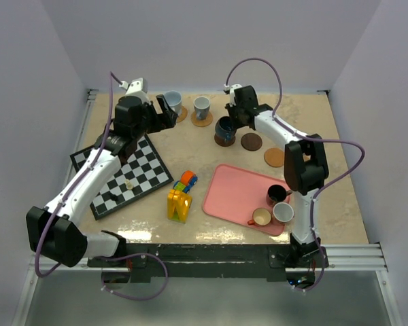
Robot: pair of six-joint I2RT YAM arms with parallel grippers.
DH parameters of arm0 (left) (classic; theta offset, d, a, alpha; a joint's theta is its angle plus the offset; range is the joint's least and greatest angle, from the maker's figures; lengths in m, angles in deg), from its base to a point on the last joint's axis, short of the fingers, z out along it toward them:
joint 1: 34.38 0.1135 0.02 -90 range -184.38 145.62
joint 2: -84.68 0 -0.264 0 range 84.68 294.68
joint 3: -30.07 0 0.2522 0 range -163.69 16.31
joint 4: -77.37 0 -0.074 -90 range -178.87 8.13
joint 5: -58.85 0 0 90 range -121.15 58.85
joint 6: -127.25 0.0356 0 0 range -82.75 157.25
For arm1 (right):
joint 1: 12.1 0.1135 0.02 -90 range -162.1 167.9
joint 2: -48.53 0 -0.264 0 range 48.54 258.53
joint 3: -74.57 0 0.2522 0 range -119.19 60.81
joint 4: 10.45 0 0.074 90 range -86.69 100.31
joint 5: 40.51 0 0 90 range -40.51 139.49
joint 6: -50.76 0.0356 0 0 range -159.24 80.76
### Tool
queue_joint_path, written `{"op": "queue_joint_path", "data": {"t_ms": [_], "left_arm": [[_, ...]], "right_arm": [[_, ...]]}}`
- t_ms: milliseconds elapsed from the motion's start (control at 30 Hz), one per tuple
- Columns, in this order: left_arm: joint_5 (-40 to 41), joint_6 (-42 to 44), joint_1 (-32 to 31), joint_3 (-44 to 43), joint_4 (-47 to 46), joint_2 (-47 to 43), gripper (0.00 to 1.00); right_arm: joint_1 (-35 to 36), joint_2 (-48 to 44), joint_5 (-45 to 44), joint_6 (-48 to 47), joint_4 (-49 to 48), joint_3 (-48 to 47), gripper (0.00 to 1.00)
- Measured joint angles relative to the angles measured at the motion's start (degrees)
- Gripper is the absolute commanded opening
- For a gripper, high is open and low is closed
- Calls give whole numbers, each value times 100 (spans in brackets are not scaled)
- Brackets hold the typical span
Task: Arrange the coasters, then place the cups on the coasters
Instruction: Place the cup on the coaster.
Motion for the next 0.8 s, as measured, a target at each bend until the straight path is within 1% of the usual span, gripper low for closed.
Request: {"op": "queue_joint_path", "data": {"t_ms": [367,800], "left_arm": [[-24,46,37,4,-269,179,90],[-61,42,66,4,-391,280,90]], "right_arm": [[0,107,-420,-297,-127,-46,0],[76,450,-490,-376,-216,-57,0]]}}
